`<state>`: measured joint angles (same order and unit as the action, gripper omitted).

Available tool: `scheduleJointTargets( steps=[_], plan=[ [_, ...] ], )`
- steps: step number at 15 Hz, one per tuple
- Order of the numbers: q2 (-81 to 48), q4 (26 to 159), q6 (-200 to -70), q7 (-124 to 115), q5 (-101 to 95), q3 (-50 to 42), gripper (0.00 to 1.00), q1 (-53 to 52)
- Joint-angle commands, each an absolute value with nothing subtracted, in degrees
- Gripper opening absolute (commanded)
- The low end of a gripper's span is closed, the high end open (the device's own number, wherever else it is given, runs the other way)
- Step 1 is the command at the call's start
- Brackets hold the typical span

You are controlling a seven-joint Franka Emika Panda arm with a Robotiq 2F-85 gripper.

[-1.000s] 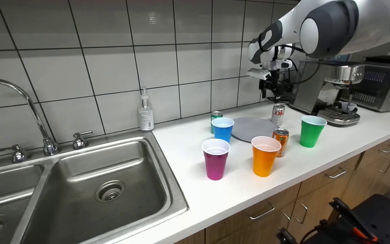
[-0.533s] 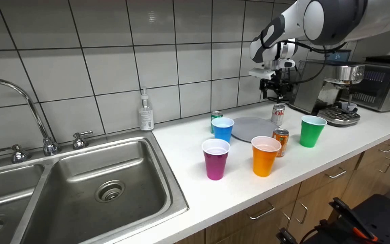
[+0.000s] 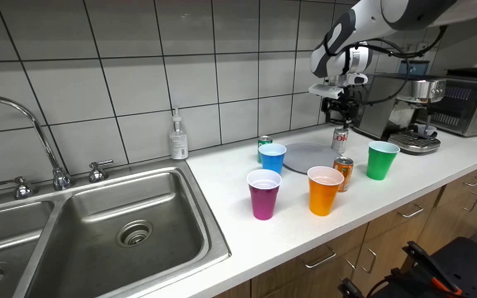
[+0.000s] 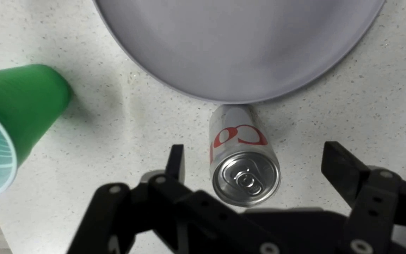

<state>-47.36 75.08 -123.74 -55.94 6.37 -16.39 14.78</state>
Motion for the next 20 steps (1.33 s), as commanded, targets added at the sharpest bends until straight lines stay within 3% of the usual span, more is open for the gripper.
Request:
scheduleJointTargets(
  steps=[1,20],
  plan=[
    [-40.9,84.4,-127.2,-54.0,5.5,-16.8,1.0,13.6],
    [-27.6,103.4,-131.4,-47.7,5.1,-18.8,1.0,13.8]
  ],
)
